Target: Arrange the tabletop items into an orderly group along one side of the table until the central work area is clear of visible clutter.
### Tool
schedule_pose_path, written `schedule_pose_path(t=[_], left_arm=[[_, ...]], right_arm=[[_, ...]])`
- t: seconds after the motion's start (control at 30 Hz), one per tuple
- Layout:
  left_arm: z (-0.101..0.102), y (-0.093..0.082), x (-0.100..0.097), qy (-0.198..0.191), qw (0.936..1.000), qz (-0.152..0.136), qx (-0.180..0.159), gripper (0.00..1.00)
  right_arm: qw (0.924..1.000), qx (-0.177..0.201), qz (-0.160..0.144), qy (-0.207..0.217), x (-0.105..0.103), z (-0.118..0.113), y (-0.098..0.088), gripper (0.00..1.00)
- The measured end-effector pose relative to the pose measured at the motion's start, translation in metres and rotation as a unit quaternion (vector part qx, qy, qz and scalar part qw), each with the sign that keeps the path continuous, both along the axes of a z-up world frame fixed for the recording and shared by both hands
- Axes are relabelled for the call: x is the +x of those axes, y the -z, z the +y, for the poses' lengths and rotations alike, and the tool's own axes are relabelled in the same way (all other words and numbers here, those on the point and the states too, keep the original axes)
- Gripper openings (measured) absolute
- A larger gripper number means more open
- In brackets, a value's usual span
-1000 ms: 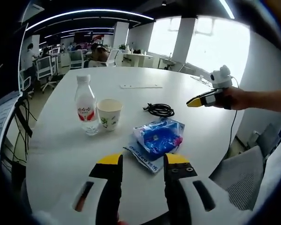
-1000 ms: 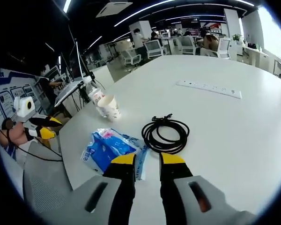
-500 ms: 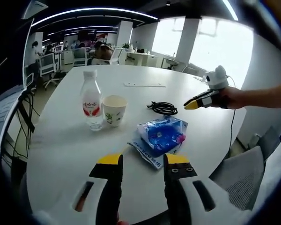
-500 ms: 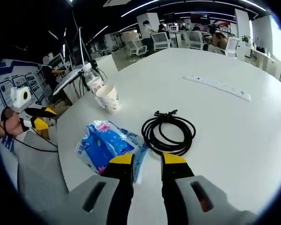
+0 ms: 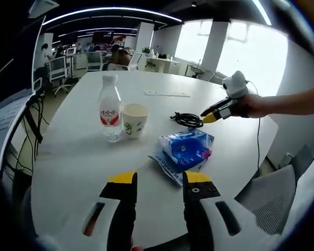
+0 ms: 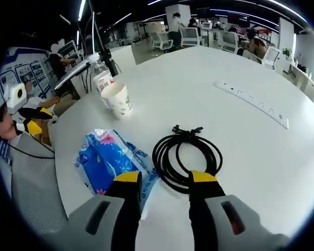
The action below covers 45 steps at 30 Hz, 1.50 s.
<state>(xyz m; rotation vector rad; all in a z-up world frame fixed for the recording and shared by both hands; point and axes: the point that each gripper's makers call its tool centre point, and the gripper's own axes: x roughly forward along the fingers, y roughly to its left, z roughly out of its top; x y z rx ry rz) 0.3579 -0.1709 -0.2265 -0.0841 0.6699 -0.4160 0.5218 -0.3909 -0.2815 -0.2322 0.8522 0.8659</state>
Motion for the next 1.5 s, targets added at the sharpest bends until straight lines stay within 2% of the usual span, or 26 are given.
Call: schedule_pose_path(t=[0.4, 0.83, 0.97, 1.1, 1.17, 1.2, 1.47, 1.5], left_arm=[[0.003, -0.005, 0.001, 0.002, 1.0000, -0.004, 0.005, 0.36], [0.013, -0.005, 0.004, 0.009, 0.9998, 0.001, 0.015, 0.40], [0.014, -0.006, 0.008, 0.009, 0.9998, 0.002, 0.015, 0.41], [0.013, -0.007, 0.010, 0.007, 0.9999, 0.001, 0.013, 0.41], [0.012, -0.006, 0.011, 0.007, 0.9999, 0.001, 0.014, 0.41], [0.012, -0.006, 0.011, 0.008, 0.9998, 0.002, 0.017, 0.41], [0.008, -0.008, 0.010, 0.012, 0.9997, 0.005, 0.023, 0.41], [0.008, -0.009, 0.010, 0.009, 0.9997, 0.004, 0.022, 0.41]], right_arm=[[0.9989, -0.027, 0.033, -0.021, 0.011, 0.019, 0.027, 0.42], [0.9959, -0.070, 0.049, -0.031, 0.013, 0.026, 0.046, 0.41], [0.9937, -0.099, 0.039, -0.035, 0.024, 0.020, 0.053, 0.32], [0.9927, -0.105, 0.043, -0.042, 0.027, 0.020, 0.058, 0.28], [0.9912, -0.115, 0.031, -0.058, 0.029, 0.021, 0.060, 0.23], [0.9903, -0.119, 0.016, -0.071, 0.030, 0.024, 0.059, 0.19], [0.9905, -0.116, 0.004, -0.074, 0.029, 0.027, 0.056, 0.08], [0.9915, -0.112, -0.006, -0.067, 0.032, 0.027, 0.052, 0.06]])
